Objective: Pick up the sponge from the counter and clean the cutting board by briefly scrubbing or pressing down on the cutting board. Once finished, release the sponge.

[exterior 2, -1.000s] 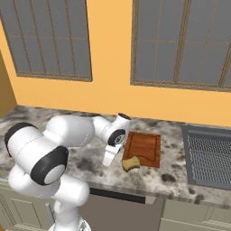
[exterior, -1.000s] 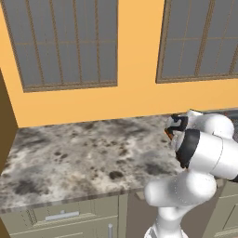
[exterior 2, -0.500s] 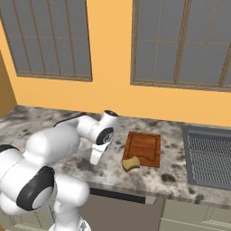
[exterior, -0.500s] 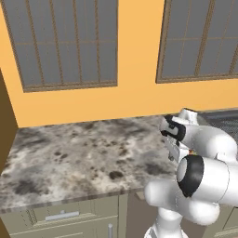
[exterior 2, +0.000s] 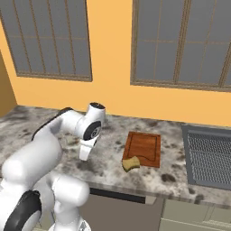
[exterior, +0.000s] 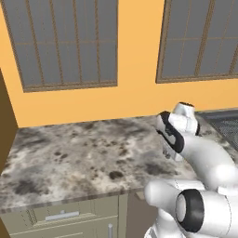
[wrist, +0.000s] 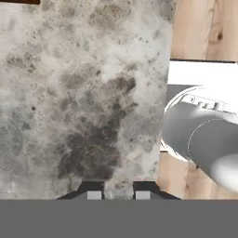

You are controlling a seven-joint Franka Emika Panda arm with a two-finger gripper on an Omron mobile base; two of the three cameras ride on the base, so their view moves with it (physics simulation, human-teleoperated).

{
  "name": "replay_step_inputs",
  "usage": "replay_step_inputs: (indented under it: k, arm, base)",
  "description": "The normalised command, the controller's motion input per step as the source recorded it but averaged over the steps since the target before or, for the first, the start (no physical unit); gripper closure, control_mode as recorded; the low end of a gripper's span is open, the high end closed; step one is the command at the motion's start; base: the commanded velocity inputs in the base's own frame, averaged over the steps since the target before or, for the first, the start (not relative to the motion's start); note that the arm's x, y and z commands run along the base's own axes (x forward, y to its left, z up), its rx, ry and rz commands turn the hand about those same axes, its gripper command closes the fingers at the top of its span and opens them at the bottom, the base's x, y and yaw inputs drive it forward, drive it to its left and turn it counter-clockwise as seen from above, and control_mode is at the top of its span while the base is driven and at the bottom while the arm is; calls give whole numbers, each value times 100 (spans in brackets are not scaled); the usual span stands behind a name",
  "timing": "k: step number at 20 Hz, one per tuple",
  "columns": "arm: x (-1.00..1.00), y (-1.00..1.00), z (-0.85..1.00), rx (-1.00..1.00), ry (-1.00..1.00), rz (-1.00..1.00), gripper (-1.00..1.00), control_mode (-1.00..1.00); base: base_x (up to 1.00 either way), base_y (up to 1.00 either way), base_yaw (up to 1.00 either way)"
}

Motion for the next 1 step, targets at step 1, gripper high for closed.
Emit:
replay_step_inputs:
  k: [1]
  arm:
    - [-21,28,39,-5,-12,20,-100,-100]
  base:
    - [0,0,0]
